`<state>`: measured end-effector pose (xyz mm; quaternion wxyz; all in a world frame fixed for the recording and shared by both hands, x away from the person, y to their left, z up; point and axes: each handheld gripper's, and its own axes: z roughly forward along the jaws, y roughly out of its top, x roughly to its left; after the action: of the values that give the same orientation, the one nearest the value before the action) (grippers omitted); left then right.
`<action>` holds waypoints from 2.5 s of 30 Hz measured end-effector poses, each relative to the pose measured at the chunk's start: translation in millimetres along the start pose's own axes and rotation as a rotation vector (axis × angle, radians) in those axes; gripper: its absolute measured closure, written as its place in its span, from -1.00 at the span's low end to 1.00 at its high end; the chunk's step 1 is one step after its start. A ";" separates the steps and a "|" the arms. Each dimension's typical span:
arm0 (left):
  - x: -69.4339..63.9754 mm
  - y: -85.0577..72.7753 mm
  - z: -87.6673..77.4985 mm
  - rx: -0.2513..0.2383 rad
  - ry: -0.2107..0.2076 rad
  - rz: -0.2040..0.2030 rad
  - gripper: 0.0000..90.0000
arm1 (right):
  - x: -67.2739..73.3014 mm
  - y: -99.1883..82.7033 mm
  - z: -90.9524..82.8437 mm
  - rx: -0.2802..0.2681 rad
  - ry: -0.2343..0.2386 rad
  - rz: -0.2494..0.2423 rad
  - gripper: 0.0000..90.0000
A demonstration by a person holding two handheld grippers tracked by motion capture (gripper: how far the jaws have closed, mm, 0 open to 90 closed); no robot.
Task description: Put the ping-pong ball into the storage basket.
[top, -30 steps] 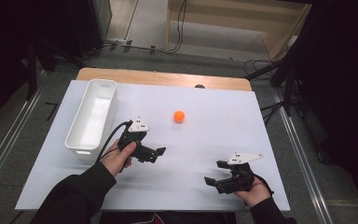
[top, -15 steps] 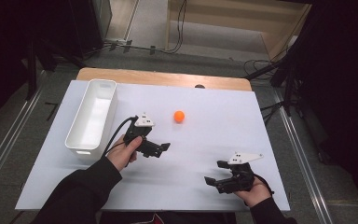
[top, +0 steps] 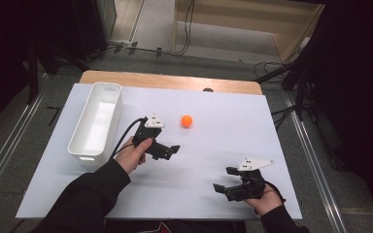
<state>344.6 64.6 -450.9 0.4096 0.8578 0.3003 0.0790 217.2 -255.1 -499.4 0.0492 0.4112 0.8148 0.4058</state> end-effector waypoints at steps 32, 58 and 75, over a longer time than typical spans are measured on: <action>13.1 21.5 21.5 0.017 -0.041 0.015 -0.97 | 0.1 0.2 -0.2 0.003 0.003 -0.014 -0.71; 18.2 41.2 48.8 0.025 -0.028 -0.011 -0.97 | 0.4 0.0 -1.2 -0.003 0.002 -0.006 -0.71; 32.5 53.9 60.0 0.008 0.001 -0.033 -0.89 | -0.6 -0.1 -1.0 -0.004 0.002 -0.009 -0.71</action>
<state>418.0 18.1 -453.2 0.4073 0.8544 0.3147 0.0715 217.2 -256.2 -498.9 0.0508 0.4071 0.8158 0.4076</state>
